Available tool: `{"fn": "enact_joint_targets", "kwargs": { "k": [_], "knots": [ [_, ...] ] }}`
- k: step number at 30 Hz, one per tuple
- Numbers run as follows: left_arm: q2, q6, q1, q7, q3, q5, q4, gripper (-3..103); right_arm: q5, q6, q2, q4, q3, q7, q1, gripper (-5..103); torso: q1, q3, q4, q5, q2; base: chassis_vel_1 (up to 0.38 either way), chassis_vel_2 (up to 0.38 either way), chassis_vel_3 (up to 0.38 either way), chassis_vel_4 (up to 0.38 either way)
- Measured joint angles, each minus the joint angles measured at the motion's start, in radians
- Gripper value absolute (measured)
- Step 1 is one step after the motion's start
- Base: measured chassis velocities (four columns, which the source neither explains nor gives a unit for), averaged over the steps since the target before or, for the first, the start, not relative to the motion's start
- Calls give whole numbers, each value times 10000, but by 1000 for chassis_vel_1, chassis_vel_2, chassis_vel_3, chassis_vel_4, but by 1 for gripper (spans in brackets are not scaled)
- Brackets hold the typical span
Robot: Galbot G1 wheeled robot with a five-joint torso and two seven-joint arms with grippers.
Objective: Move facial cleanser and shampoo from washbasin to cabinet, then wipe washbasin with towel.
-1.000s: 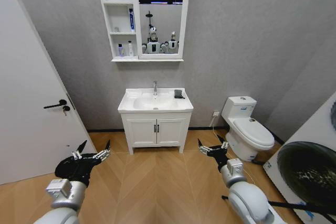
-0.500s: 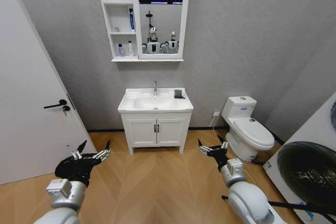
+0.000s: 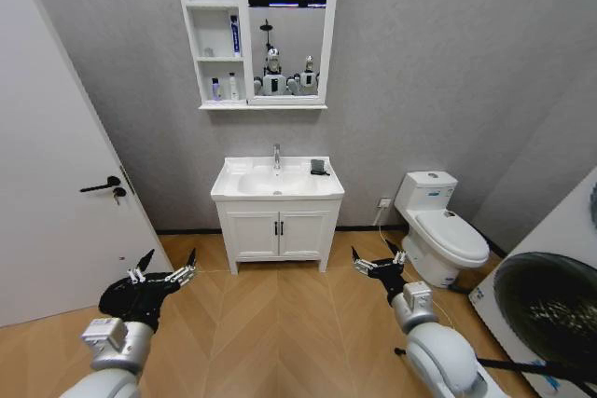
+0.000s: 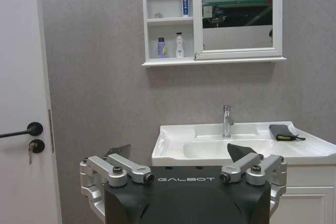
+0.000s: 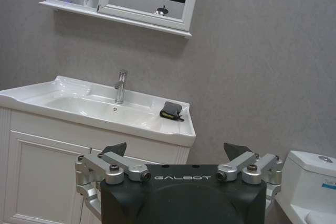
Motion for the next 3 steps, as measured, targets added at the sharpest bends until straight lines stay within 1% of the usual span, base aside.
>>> {"fn": "enact_joint_targets", "kwargs": {
  "k": [3],
  "knots": [
    [0, 0, 0, 0, 0, 0, 0, 100, 0, 0, 0, 0, 0, 0, 0, 100, 1, 0, 0, 0, 0, 0, 0, 0, 0]
  ]
}}
